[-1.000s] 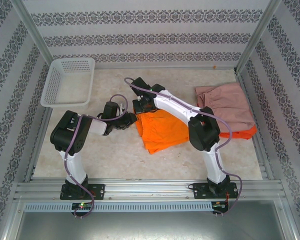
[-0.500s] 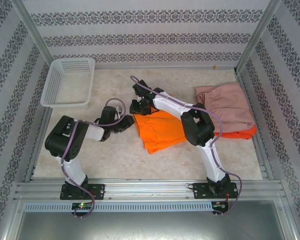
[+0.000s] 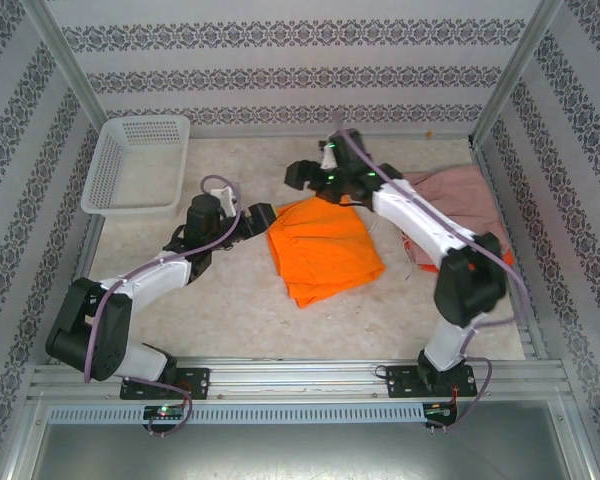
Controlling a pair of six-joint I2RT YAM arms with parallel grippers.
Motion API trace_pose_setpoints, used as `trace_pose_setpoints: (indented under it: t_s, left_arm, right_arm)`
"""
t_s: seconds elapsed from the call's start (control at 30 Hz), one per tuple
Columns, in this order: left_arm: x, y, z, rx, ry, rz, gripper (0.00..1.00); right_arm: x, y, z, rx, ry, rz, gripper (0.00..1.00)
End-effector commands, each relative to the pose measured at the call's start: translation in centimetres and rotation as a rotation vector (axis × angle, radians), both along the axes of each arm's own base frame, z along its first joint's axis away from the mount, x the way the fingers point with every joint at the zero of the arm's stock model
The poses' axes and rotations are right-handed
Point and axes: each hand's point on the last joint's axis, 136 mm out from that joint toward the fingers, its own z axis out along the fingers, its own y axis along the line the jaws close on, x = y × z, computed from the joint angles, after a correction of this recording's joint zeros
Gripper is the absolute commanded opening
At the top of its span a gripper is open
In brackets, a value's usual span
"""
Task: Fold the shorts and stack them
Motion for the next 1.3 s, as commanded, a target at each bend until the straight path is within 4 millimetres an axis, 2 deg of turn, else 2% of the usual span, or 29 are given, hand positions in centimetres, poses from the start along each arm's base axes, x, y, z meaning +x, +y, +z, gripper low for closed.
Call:
trace_pose_setpoints:
  t_s: [0.0, 0.13, 0.23, 0.33, 0.43, 0.53, 0.6, 0.67, 0.77, 0.87, 0.97, 1.03, 1.1, 1.17, 1.27]
  left_arm:
    - [-1.1, -4.1, 0.4, -0.042, 0.032, -0.137, 0.77]
    - [-1.4, -8.6, -0.6, -0.056, 0.060, -0.231, 0.77]
    - [-2.5, -11.5, -3.4, -0.008, 0.109, -0.299, 0.77]
    - [-3.9, -12.8, -7.0, 0.032, 0.177, -0.350, 0.77]
    - [-5.3, -12.5, -10.9, 0.092, 0.246, -0.374, 0.77]
    - [-6.7, -10.7, -14.6, 0.217, 0.313, -0.393, 0.78]
    - [-6.9, -8.9, -16.3, 0.312, 0.332, -0.401, 0.78]
    - [-6.4, -6.8, -17.0, 0.349, 0.353, -0.387, 0.78]
    - [-4.8, -3.4, -17.0, 0.364, 0.373, -0.357, 0.78]
    - [-3.6, -1.3, -15.4, 0.387, 0.358, -0.358, 0.77]
    - [-3.0, -1.1, -11.4, 0.401, 0.255, -0.365, 0.78]
    - [-2.7, -1.6, -7.9, 0.338, 0.175, -0.351, 0.82]
    - [-2.3, -1.7, -5.6, 0.289, 0.132, -0.324, 0.84]
    - [-1.8, -1.1, -4.7, 0.281, 0.134, -0.291, 0.85]
    - [-1.1, 0.4, -5.5, 0.287, 0.171, -0.237, 0.85]
  right_arm:
    - [-0.9, -4.2, -2.3, -0.079, -0.007, -0.027, 0.81]
    - [-1.9, -9.5, -3.6, -0.109, -0.006, -0.094, 0.82]
    - [-2.7, -12.4, -3.9, -0.118, -0.019, -0.124, 0.82]
    - [-3.3, -14.0, -4.0, -0.131, -0.054, -0.120, 0.84]
    - [-3.9, -14.3, -4.0, -0.149, -0.091, -0.080, 0.86]
    - [-4.4, -14.4, -4.5, -0.163, -0.102, -0.051, 0.86]
    - [-4.7, -14.2, -4.6, -0.160, -0.106, -0.029, 0.87]
    - [-5.2, -13.9, -5.0, -0.153, -0.097, -0.009, 0.87]
    - [-5.8, -13.5, -5.6, -0.136, -0.085, 0.021, 0.87]
    - [-6.6, -13.1, -6.3, -0.137, -0.079, 0.056, 0.87]
    - [-6.9, -12.8, -7.2, -0.149, -0.076, 0.076, 0.87]
    - [-6.8, -12.5, -7.6, -0.145, -0.066, 0.080, 0.87]
    - [-6.6, -11.9, -8.1, -0.132, -0.047, 0.088, 0.87]
    - [-6.2, -11.2, -8.3, -0.125, -0.037, 0.102, 0.87]
    - [-5.0, -9.7, -8.4, -0.120, -0.033, 0.134, 0.87]
